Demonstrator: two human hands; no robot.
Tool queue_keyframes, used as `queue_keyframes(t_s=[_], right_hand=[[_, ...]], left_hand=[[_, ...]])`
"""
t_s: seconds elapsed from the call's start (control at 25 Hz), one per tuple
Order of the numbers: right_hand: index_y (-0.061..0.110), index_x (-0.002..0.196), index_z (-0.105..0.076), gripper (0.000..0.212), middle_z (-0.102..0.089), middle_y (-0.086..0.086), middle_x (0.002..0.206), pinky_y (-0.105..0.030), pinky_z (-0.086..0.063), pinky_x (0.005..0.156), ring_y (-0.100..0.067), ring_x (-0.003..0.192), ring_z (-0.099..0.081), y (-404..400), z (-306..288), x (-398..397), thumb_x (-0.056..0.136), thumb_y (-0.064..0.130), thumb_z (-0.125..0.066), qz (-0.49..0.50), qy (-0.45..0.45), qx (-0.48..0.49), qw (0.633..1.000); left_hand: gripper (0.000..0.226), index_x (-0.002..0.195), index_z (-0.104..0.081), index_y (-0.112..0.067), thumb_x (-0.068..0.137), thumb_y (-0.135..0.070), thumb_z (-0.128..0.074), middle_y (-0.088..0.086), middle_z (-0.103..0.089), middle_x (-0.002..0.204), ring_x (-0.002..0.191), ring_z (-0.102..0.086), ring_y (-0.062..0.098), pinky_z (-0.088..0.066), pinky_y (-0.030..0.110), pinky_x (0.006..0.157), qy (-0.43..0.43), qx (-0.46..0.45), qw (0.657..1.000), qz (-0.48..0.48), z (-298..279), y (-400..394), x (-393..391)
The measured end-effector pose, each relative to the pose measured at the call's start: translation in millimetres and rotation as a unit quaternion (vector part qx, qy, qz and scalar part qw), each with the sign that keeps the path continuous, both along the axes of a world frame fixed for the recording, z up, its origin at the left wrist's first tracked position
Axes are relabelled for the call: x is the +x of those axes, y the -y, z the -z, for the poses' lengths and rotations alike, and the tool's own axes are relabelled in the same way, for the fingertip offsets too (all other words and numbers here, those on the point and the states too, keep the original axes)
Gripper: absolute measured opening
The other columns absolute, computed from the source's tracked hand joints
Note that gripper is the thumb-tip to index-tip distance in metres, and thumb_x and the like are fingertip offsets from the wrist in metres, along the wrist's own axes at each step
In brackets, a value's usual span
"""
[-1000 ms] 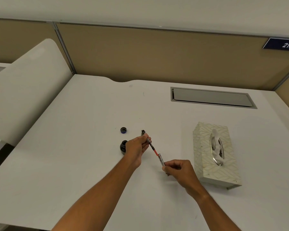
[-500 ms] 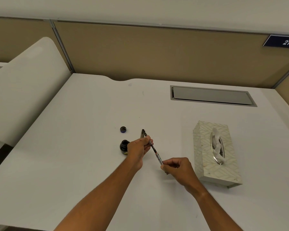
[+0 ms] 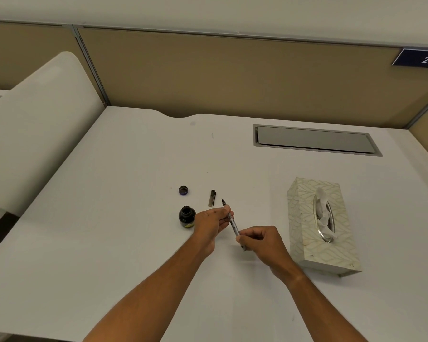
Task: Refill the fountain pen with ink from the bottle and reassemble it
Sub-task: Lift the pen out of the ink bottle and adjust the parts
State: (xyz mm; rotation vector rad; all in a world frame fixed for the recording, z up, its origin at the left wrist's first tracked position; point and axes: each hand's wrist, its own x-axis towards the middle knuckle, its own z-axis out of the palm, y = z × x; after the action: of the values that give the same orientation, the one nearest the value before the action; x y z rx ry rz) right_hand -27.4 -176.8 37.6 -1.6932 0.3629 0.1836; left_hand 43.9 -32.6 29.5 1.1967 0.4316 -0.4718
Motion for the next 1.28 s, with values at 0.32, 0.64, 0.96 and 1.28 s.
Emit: queue_keyframes(t_s=[0.32,0.64,0.96,1.28], right_hand=[[0.010,0.083,-0.079,0.006,-0.074,-0.006,0.074,-0.023,-0.056,0.065,-0.014,0.066,-0.068,-0.8,0.6,1.2,0.080,0.007,-0.075,0.001,-0.009,0.001,1.000],[0.006,0.085,-0.078,0.007,-0.074,-0.009,0.075,-0.022,-0.055,0.063,-0.015,0.065,-0.068,0.2,3.3,-2.8,0.079,0.006,-0.076,-0.005,-0.015,-0.014,1.000],[0.006,0.084,-0.078,0.007,-0.074,-0.010,0.074,-0.026,-0.057,0.065,-0.018,0.065,-0.068,5.1,7.2,-7.5,0.077,0.006,-0.078,-0.004,-0.026,-0.011,1.000],[0.008,0.083,-0.078,0.008,-0.075,-0.006,0.072,-0.020,-0.053,0.060,-0.013,0.060,-0.068,9.6,18.0,-13.0,0.075,0.007,-0.079,0.008,-0.042,-0.071,0.997]], left_hand=[[0.019,0.095,-0.071,-0.002,0.085,-0.018,-0.070,0.010,-0.075,0.089,0.084,-0.071,0.017,-0.054,0.023,0.074,0.000,-0.004,1.000,0.004,1.5,-0.2,-0.7],[0.015,0.091,-0.071,-0.004,0.085,-0.017,-0.069,0.010,-0.074,0.088,0.085,-0.070,0.019,-0.054,0.025,0.077,0.006,-0.002,1.000,-0.014,-0.2,-1.6,3.7],[0.012,0.091,-0.070,-0.003,0.086,-0.014,-0.068,0.011,-0.072,0.088,0.086,-0.069,0.020,-0.054,0.030,0.087,0.012,-0.004,0.999,-0.045,-5.9,-6.0,14.6],[0.015,0.094,-0.069,-0.001,0.087,-0.014,-0.067,0.011,-0.071,0.089,0.085,-0.067,0.018,-0.054,0.026,0.082,0.009,0.007,0.997,-0.071,-6.7,-11.1,20.9]])
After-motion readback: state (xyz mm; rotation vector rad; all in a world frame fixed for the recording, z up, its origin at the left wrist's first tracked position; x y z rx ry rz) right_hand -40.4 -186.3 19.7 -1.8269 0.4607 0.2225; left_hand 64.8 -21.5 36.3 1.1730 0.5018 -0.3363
